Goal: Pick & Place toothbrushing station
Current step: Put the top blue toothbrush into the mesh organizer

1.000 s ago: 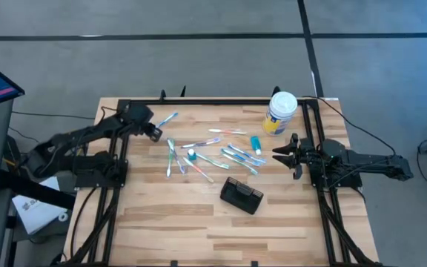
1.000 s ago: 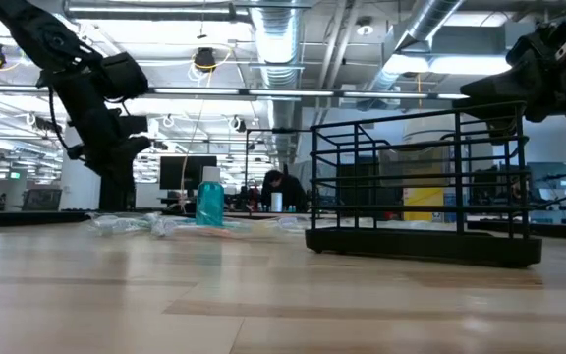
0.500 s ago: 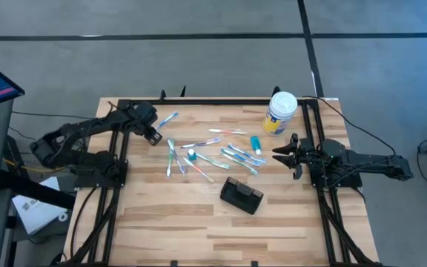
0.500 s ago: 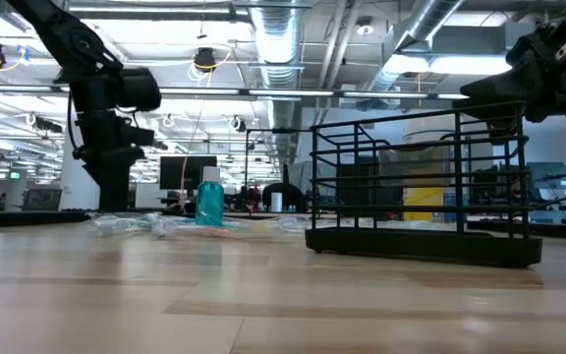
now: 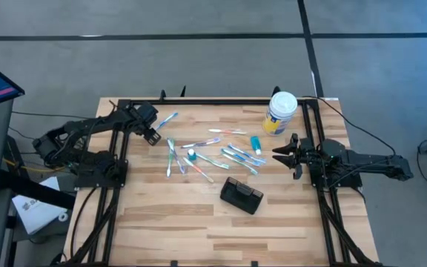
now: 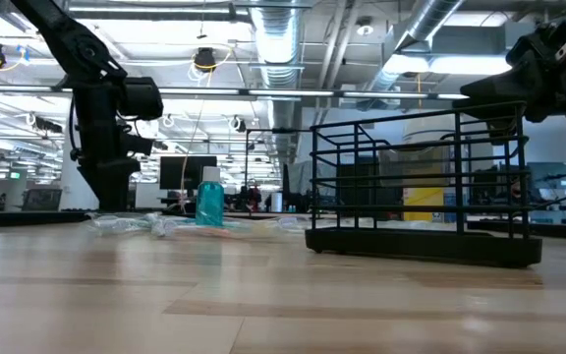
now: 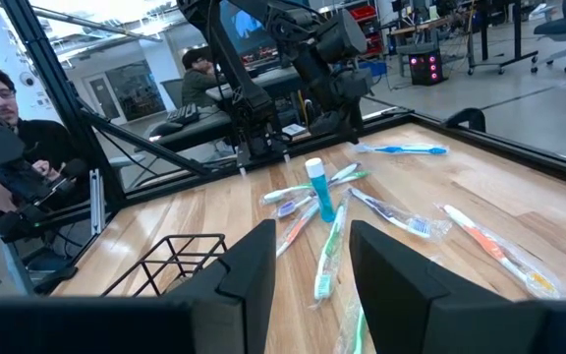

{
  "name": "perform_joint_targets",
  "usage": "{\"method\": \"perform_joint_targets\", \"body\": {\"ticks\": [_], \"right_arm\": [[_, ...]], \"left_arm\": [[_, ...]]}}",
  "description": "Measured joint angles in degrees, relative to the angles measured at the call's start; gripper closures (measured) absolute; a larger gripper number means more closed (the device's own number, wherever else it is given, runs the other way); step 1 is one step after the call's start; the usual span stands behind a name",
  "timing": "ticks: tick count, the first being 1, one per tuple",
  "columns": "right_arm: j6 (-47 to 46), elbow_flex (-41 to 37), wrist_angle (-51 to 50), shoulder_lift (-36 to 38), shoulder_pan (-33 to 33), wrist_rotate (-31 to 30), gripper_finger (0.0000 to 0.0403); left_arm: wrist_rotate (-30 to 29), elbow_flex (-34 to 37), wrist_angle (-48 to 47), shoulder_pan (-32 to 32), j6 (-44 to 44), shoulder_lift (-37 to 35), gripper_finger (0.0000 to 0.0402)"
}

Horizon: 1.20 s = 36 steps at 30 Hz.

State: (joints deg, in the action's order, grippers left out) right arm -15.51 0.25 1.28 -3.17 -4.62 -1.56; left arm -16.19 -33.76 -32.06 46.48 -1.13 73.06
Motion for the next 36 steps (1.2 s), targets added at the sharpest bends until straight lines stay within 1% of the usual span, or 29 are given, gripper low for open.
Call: {"method": "perform_joint_targets", "body": {"ticks": [6, 14, 21, 27, 33, 36], "right_arm": [[0.01, 0.01, 0.0, 0.0, 0.0, 0.0, 0.0278], [-0.01, 0.01, -0.04, 0.01, 0.0, 0.0, 0.0278], [-0.01, 0.02, -0.07, 0.01, 0.0, 0.0, 0.0278], [-0.17, 0.02, -0.31, 0.01, 0.0, 0.0, 0.0278], [-0.17, 0.02, -0.31, 0.01, 0.0, 0.0, 0.0278], [-0.17, 0.01, -0.31, 0.01, 0.0, 0.01, 0.0278]], "left_arm": [[0.0, 1.9, -0.21, 0.0, 0.05, -0.02, 0.021], [-0.02, 1.92, -0.06, 0.0, 0.05, -0.02, 0.0212], [-0.04, 1.92, -0.1, -0.02, 0.05, 0.07, 0.0222], [0.06, 1.92, -0.17, 0.0, 0.05, 2.33, 0.023], [0.07, 1.62, -0.18, -0.04, 0.07, 5.91, 0.0229], [0.09, 1.64, -0.16, -0.04, 0.09, 6.19, 0.0232]]}}
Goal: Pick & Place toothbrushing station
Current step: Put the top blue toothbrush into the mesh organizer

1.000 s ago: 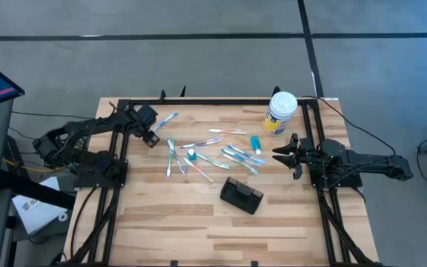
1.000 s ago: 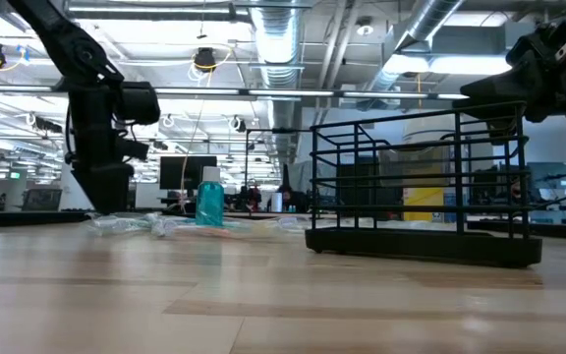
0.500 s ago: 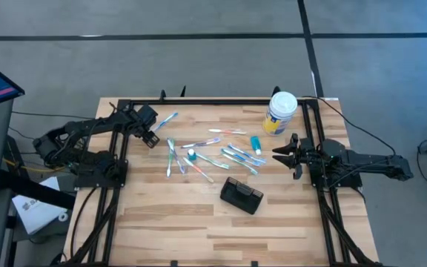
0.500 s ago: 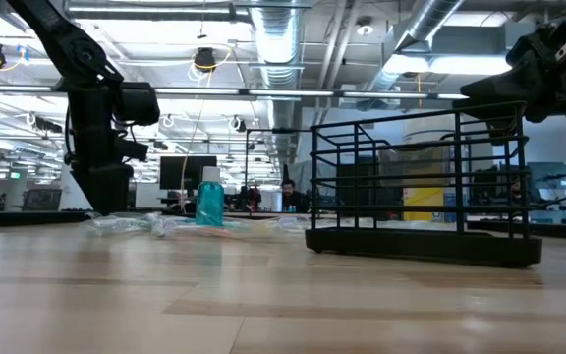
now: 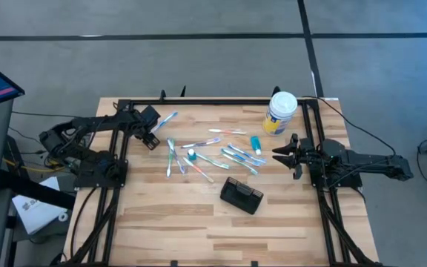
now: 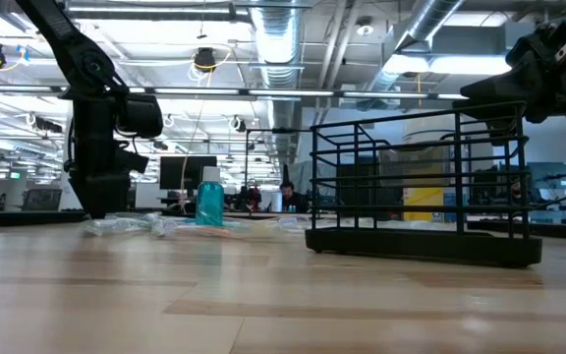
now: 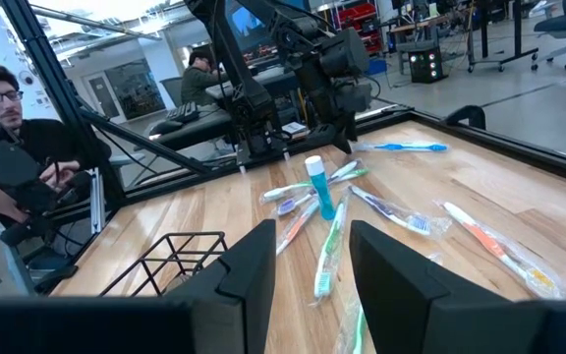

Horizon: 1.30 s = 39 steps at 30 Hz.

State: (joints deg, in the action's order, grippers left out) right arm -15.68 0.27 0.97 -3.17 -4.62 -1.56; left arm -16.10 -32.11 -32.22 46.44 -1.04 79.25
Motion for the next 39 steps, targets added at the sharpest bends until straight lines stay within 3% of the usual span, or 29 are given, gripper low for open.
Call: {"method": "perform_joint_targets", "body": {"ticks": [7, 18, 26, 33, 39], "right_arm": [[0.0, -0.01, 0.0, 0.0, 0.0, 0.0, 0.0278], [0.0, -0.01, 0.0, 0.0, 0.0, 0.01, 0.0278], [-1.75, 0.01, 0.54, -0.01, 0.0, 0.01, 0.0278], [-0.29, 0.0, 2.4, -0.01, 0.01, -0.01, 0.0278], [-0.21, 0.0, 5.14, 0.01, 0.04, 0.01, 0.0278]], "left_arm": [[0.02, 0.34, -0.23, 0.04, -0.02, -2.32, 0.027], [0.96, 0.34, -0.29, -0.04, -0.14, -2.3, 0.0394], [1.09, -0.13, -1.1, -0.97, -0.19, -2.32, 0.04], [1.31, -5.04, -7.82, -5.36, 2.66, -2.54, 0.04], [3.08, -5.08, -7.92, -9.42, 2.62, -7.13, 0.0401]]}}
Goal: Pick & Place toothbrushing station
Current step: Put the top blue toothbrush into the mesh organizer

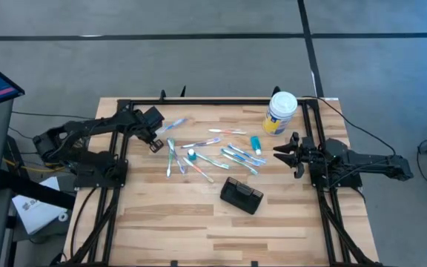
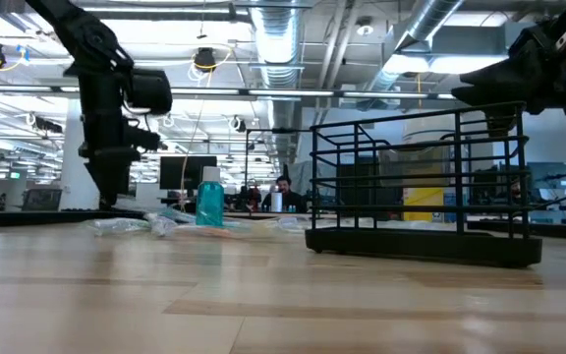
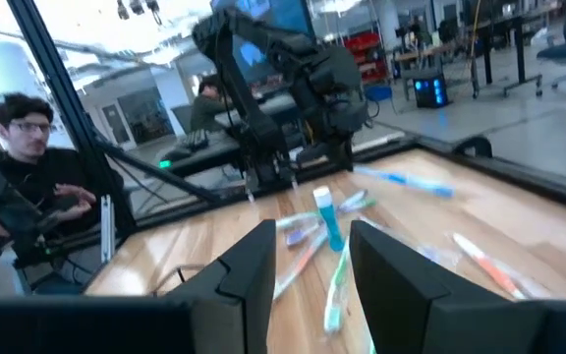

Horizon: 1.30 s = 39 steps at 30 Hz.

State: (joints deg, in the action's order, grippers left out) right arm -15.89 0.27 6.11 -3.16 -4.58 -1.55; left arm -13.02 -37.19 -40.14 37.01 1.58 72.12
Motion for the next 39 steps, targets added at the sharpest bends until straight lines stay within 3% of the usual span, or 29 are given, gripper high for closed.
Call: {"method": "perform_joint_targets", "body": {"ticks": [4, 13, 24, 32, 39], "right_arm": [[2.4, 0.35, 0.8, -0.16, 0.04, 0.01, 0.0278], [2.85, 0.94, 5.96, -7.91, 0.04, -0.01, 0.0278], [4.36, 1.58, 18.11, -19.37, 0.04, 0.01, 0.0278], [8.66, 9.68, 17.07, -28.7, 2.08, 0.14, 0.0278], [9.01, 19.87, 11.77, -40.31, 3.44, 0.18, 0.0278]], "left_arm": [[0.81, -0.48, -0.11, -2.76, 0.26, -5.37, 0.0401], [4.01, -9.21, -1.39, -8.52, 3.84, -13.92, 0.0401], [2.33, -16.97, -0.92, -16.32, 3.41, -13.38, 0.0401], [-0.01, -19.7, 1.61, -23.12, 3.22, -10.7, 0.0401], [-7.03, -21.4, 3.89, -30.43, 1.77, -9.0, 0.0401]]}}
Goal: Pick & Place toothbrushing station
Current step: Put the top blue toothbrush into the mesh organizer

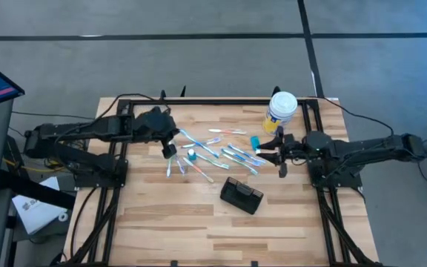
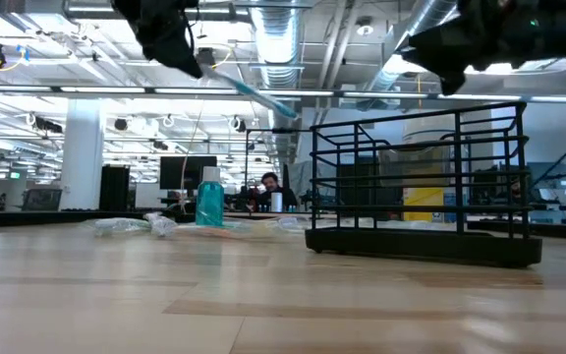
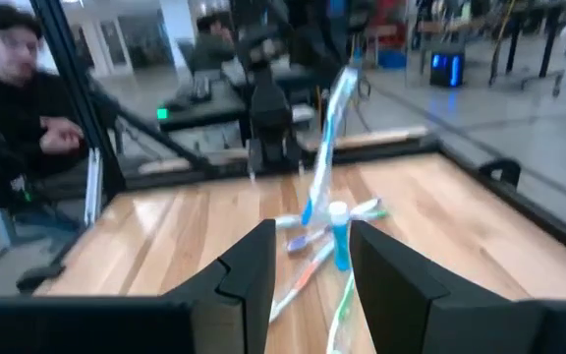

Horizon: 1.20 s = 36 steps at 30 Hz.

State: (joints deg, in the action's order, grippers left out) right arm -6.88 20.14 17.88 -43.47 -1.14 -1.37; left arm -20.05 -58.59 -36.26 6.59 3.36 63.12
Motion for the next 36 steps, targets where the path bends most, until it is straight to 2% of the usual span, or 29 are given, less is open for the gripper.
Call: {"method": "perform_joint_targets", "body": {"ticks": [6, 13, 18, 22, 28, 36], "right_arm": [[2.48, 8.54, -3.47, -9.38, 0.0, 0.21, 0.0278], [2.84, 14.42, -2.45, -16.88, -0.97, 9.49, 0.0278], [2.52, 17.05, -2.08, -21.31, -0.95, 10.45, 0.0278], [2.44, 18.53, 0.28, -24.8, -0.94, 10.67, 0.0278], [2.36, 19.75, 5.33, -28.17, -0.94, 16.52, 0.0278], [2.34, 21.99, 5.44, -31.65, -0.3, 17.04, 0.0278]], "left_arm": [[-2.74, -0.02, 5.89, -6.54, -7.22, 0.96, 0.0401], [-7.97, -0.02, 12.66, -13.18, -16.05, 2.54, 0.0401], [-11.38, 0.07, 19.0, -16.94, -22.31, 4.09, 0.0401], [-11.64, 0.09, 24.95, -18.87, -27.54, 6.22, 0.0401], [-13.97, 0.07, 30.03, -20.66, -35.07, 9.62, 0.0401], [-17.76, 0.07, 35.01, -22.1, -40.78, 13.12, 0.0401]]}}
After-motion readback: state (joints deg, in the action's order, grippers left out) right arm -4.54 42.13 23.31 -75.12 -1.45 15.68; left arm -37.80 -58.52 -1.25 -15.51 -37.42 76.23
